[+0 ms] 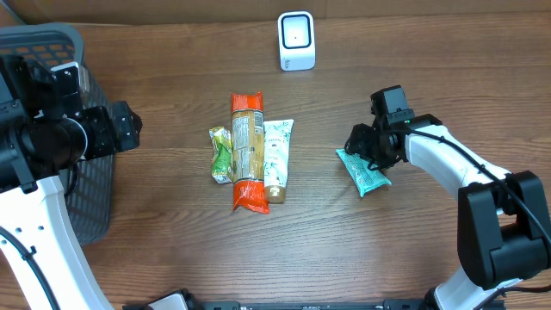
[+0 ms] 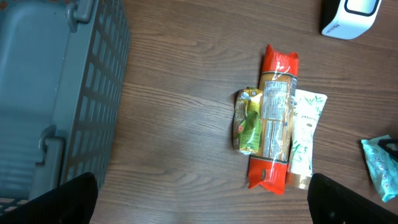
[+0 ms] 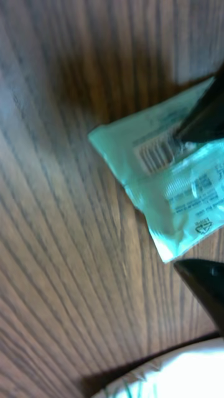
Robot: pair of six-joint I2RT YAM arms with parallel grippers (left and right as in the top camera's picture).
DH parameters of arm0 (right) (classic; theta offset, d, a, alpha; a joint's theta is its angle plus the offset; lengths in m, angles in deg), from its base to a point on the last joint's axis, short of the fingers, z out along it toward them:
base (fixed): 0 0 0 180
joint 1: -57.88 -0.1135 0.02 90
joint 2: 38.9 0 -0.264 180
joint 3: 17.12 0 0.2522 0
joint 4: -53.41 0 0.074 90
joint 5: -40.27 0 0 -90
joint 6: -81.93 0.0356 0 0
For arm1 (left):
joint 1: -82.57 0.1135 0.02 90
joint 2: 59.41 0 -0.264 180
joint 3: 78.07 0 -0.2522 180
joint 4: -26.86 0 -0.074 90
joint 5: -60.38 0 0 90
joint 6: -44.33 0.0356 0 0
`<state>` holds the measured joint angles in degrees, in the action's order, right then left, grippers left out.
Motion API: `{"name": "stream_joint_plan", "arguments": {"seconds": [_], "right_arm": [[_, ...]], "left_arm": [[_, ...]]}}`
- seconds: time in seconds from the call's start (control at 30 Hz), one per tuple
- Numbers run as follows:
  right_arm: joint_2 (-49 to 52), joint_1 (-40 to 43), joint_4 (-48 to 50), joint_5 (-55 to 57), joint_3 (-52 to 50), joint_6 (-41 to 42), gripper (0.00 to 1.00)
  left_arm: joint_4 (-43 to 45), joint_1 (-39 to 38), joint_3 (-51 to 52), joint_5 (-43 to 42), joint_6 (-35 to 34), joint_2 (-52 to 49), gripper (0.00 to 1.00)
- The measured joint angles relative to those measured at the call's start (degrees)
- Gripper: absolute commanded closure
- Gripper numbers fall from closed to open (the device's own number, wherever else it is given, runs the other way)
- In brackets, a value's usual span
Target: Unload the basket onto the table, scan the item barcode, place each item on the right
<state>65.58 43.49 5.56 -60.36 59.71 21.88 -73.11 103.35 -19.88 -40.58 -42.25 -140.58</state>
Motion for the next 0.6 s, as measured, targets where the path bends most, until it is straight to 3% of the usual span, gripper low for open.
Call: {"name": "stream_joint_plan", "arguments": {"seconds": [0.23, 0.47, 0.6], "right_arm": [[0.0, 0.1, -1.6, -2.4, 1.7, -3.3, 0.01], [-0.2, 0.2, -10.8, -2.6, 7.8, -7.1, 0.0], [-6.0, 0.3, -13.9, -1.9, 9.7, -5.5, 0.0]], "left_arm": [[0.0, 0.0, 0.0, 0.0, 0.0, 0.0, 0.0], [0.0, 0.0, 0.0, 0.0, 0.0, 0.0, 0.0], [0.0, 0.0, 0.0, 0.0, 0.0, 0.0, 0.0]]}}
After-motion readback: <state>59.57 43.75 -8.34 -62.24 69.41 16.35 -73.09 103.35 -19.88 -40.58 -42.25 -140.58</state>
